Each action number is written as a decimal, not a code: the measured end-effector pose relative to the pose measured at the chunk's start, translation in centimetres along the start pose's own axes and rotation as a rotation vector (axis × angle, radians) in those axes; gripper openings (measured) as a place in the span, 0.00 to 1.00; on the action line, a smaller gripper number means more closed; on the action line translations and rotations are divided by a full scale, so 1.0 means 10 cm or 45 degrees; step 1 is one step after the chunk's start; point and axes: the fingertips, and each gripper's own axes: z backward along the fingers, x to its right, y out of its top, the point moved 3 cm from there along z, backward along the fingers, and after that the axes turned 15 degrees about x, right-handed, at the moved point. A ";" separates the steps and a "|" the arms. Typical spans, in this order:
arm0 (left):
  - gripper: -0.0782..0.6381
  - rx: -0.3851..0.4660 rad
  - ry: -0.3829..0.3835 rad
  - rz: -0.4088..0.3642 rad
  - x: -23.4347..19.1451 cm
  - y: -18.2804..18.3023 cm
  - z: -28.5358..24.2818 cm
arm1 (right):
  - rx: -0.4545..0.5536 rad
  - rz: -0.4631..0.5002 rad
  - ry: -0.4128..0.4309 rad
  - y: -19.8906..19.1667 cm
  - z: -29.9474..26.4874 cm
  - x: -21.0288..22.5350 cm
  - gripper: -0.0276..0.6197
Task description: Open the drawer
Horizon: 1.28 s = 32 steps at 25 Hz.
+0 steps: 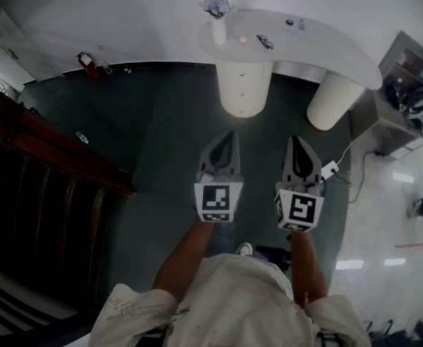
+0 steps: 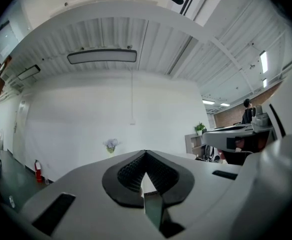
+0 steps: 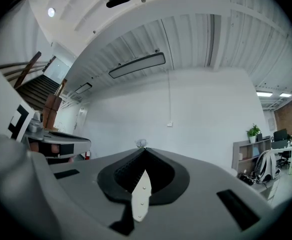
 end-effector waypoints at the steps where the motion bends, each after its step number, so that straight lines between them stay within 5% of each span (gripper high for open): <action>1: 0.11 0.007 -0.005 0.013 -0.06 -0.06 -0.12 | -0.001 0.010 -0.004 -0.05 -0.12 0.00 0.05; 17: 0.11 0.050 -0.125 0.045 -1.04 -0.61 -1.70 | -0.035 0.073 -0.139 -0.61 -1.85 0.01 0.05; 32: 0.11 -0.005 -0.085 0.038 -0.76 -1.29 -2.99 | -0.076 0.014 -0.085 -1.46 -2.83 0.89 0.05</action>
